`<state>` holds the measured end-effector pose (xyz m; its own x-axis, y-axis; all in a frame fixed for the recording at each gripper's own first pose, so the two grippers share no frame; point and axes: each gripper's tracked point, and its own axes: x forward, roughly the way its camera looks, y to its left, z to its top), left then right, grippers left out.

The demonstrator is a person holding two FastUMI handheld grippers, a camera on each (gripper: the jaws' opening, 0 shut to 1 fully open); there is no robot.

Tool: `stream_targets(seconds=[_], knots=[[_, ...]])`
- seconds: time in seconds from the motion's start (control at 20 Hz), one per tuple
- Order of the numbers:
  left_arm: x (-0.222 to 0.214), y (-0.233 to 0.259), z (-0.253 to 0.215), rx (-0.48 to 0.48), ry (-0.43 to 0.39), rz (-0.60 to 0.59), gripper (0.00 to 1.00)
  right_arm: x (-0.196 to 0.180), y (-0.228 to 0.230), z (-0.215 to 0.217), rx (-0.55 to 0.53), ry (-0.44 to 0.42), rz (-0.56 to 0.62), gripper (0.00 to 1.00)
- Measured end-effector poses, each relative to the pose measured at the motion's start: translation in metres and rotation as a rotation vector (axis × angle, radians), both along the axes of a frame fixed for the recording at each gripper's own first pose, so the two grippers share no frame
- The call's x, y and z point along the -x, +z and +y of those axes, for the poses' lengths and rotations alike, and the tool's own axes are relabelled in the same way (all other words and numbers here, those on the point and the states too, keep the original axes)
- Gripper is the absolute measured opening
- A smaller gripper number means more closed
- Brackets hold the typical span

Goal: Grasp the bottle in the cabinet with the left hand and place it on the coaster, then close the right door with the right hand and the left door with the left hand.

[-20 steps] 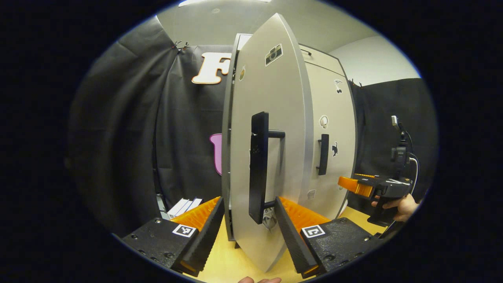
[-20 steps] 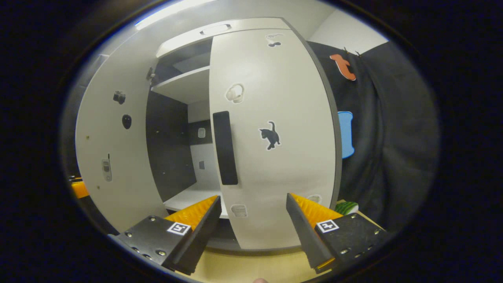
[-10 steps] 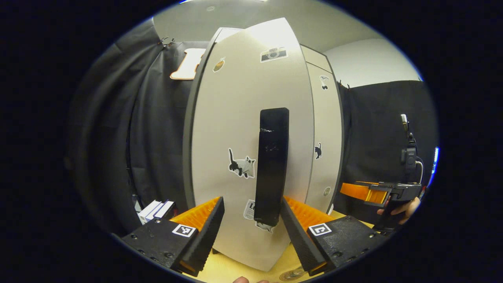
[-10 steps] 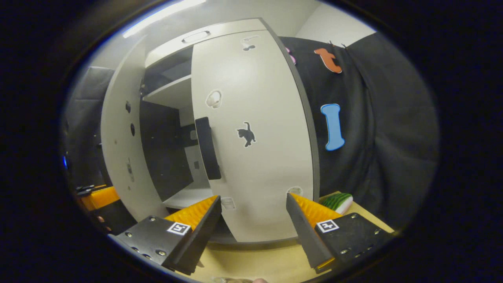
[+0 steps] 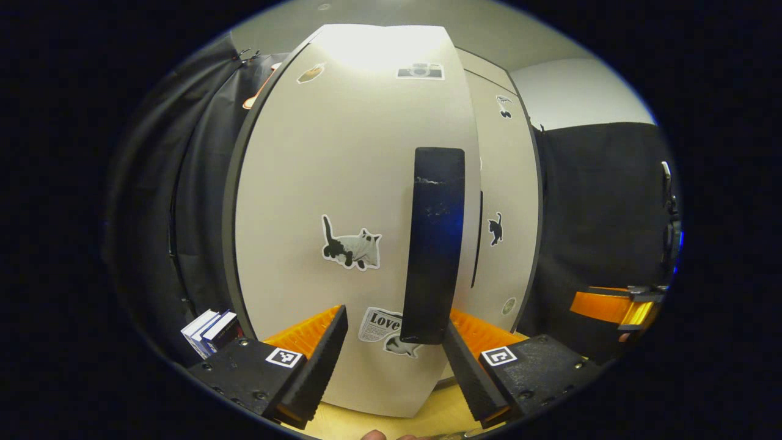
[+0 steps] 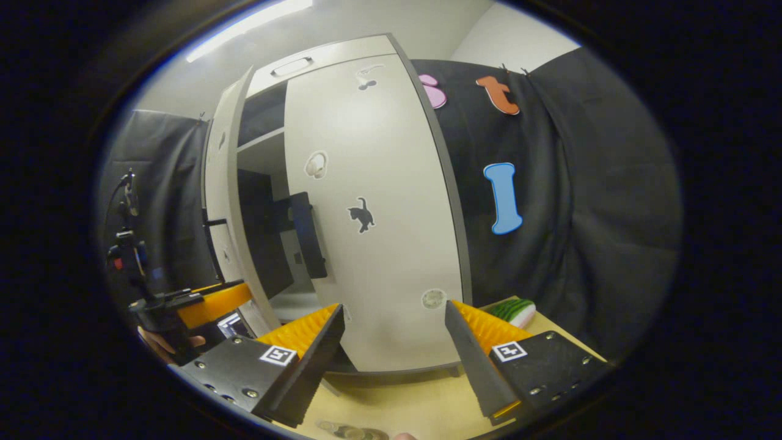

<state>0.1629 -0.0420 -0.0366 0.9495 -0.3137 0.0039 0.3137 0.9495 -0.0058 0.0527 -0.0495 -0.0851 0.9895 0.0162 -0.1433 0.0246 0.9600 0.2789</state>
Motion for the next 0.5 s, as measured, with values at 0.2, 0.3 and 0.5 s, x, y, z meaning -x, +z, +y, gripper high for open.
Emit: stream_targets(seconds=[0.2,0.3,0.5], knots=[[-0.016,0.000,-0.007,0.005,0.023,-0.006,0.91,0.008,-0.003,0.006,0.066,0.023,0.004,1.00],[-0.031,-0.003,-0.012,0.035,0.045,-0.003,0.91,0.013,-0.009,0.013,0.065,0.046,0.021,1.00],[-0.048,-0.002,-0.016,0.014,0.126,-0.012,0.92,0.023,-0.018,0.018,0.070,0.078,0.048,1.00]])
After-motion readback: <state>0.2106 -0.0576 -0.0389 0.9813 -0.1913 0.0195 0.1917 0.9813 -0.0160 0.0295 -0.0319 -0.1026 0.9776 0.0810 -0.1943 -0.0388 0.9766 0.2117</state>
